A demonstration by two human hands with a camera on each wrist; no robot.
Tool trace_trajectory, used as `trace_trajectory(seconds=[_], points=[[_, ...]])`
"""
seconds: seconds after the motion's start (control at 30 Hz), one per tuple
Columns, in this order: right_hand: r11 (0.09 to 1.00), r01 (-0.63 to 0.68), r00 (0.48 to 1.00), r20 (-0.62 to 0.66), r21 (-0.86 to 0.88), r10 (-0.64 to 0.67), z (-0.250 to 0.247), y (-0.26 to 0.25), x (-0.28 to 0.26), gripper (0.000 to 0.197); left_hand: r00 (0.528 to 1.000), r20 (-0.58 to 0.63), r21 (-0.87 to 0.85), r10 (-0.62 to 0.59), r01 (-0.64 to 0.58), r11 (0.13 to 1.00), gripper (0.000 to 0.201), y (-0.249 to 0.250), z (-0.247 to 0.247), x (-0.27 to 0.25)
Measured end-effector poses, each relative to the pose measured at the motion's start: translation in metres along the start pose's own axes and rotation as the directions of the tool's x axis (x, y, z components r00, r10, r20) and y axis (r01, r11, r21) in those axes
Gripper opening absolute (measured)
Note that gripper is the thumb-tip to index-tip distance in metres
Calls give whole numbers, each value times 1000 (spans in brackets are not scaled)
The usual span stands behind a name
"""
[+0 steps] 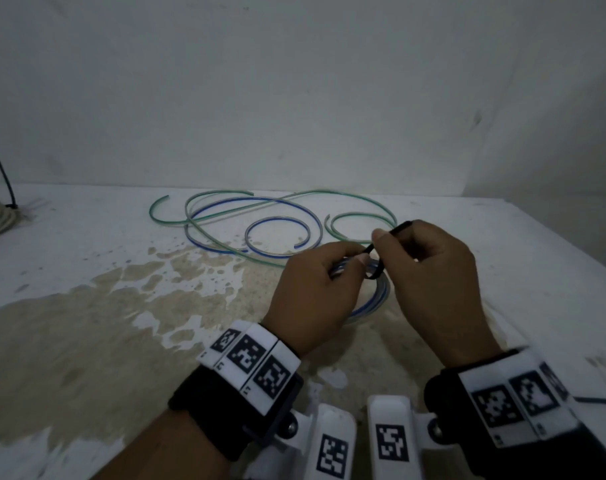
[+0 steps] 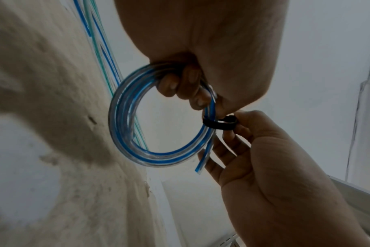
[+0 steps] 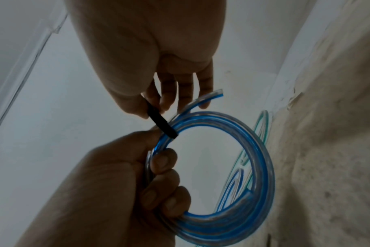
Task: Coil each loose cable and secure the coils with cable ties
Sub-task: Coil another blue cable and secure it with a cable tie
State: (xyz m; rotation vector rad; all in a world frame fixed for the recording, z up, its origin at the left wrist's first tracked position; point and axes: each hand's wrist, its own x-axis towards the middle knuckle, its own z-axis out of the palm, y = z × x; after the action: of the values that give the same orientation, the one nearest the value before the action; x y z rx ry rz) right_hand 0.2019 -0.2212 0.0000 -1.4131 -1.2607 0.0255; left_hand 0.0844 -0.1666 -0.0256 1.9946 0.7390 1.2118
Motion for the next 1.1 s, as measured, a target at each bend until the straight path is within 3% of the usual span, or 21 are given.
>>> trace_trajectory(seconds=[0.17, 0.3, 0.43, 0.6, 0.73, 0.87, 1.0, 1.1], points=[[998, 1, 996, 88, 56, -6, 1, -3, -3, 21, 995, -78, 10, 68, -68, 998, 28, -3, -2, 0], [998, -40, 974, 226, 55, 27, 0, -1, -2, 16, 989, -69, 75, 127, -122, 990, 24, -5, -3, -1], [998, -47, 980, 197, 35, 40, -1, 3, 0, 20, 985, -34, 146, 170, -164, 976, 26, -5, -3, 0], [994, -28, 996, 87, 103, 19, -2, 2, 1, 17, 999, -25, -29, -34, 33, 999, 17, 5, -2, -1], [983, -42, 997, 64, 180, 31, -4, 0, 0, 14, 1000, -4, -42, -6, 5, 999, 19, 12, -2, -2], [991, -17, 995, 95, 133, 5, -4, 0, 0, 18, 999, -42, -38, 5, -6, 999, 17, 9, -2, -2], [998, 11, 993, 120, 60, -19, -4, 5, 1, 14, 996, -56, -129, -73, 65, 990, 36, 6, 1, -2], [999, 51, 984, 171, 19, -54, -4, 7, 2, 18, 987, -74, -168, -143, 129, 977, 30, 6, 1, -1]])
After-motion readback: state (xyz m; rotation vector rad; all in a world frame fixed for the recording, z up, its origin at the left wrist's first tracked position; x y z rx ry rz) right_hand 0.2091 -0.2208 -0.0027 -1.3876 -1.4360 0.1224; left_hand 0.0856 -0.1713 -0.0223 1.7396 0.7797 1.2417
